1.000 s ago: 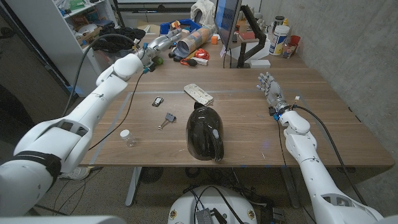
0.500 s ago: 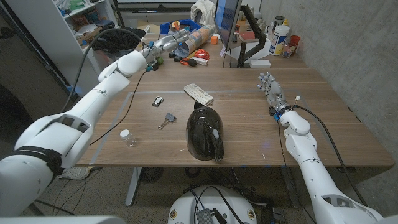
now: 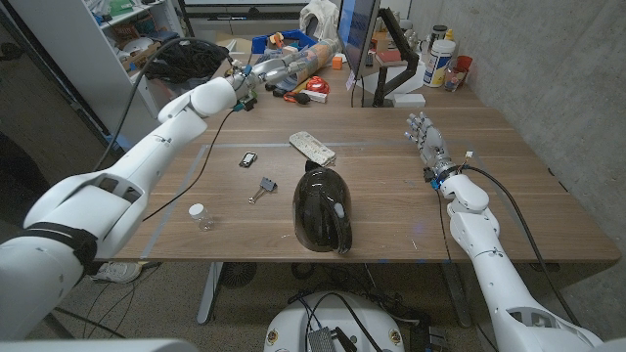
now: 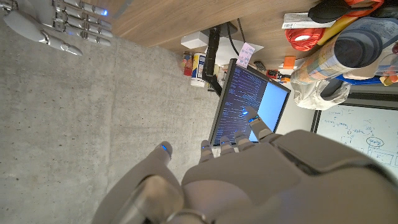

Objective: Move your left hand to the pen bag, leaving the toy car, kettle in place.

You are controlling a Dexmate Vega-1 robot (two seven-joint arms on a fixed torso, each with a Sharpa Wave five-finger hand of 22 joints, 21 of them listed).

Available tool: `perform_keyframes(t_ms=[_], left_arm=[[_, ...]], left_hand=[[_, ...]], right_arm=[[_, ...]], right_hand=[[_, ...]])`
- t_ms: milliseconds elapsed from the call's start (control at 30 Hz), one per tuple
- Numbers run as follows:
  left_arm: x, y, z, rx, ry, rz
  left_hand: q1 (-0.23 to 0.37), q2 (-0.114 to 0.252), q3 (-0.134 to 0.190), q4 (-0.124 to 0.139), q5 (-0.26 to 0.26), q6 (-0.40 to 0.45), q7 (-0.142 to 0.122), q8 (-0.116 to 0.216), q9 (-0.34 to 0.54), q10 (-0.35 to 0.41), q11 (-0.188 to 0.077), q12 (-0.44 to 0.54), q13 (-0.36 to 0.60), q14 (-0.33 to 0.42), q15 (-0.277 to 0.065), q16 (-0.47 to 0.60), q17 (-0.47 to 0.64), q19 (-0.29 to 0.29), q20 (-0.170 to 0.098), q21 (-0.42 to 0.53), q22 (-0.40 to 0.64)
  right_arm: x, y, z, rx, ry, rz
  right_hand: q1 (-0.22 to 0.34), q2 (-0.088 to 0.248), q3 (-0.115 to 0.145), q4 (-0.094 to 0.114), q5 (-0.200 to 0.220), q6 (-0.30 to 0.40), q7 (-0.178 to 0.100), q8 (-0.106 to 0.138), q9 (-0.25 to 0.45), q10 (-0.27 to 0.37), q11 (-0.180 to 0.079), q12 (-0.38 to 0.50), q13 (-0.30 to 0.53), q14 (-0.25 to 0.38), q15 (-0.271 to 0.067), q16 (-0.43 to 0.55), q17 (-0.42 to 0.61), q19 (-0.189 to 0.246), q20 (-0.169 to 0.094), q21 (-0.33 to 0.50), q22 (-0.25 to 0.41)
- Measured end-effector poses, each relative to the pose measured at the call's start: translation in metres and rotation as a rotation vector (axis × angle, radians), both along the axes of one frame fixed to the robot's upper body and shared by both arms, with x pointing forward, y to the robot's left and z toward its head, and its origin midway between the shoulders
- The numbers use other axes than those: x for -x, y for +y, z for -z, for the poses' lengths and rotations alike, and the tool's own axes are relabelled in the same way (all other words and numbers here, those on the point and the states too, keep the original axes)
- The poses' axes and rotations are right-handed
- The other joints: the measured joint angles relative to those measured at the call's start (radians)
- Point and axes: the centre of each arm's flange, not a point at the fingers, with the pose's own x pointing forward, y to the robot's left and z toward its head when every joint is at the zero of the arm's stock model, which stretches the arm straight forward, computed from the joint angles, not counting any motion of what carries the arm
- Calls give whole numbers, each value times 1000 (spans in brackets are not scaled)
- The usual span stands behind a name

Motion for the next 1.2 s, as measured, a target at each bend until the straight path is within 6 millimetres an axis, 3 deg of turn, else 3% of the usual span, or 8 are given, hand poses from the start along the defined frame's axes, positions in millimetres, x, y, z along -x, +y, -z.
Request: perform_keyframes(t_ms=[1200], left_arm=[[-11,-13,4,-265,-64,-173]], left_hand=[[0,0,0,0,0,-11,-11,0,0,-1,-9,0,0,0,0,0,0,-5,6,-8,0]], right_arm=[[-2,1,-1,10,0,5]], right_hand=[[0,0,0,0,0,0,0,0,0,0,0,0,0,6,5,0,0,8,3,-11,0]])
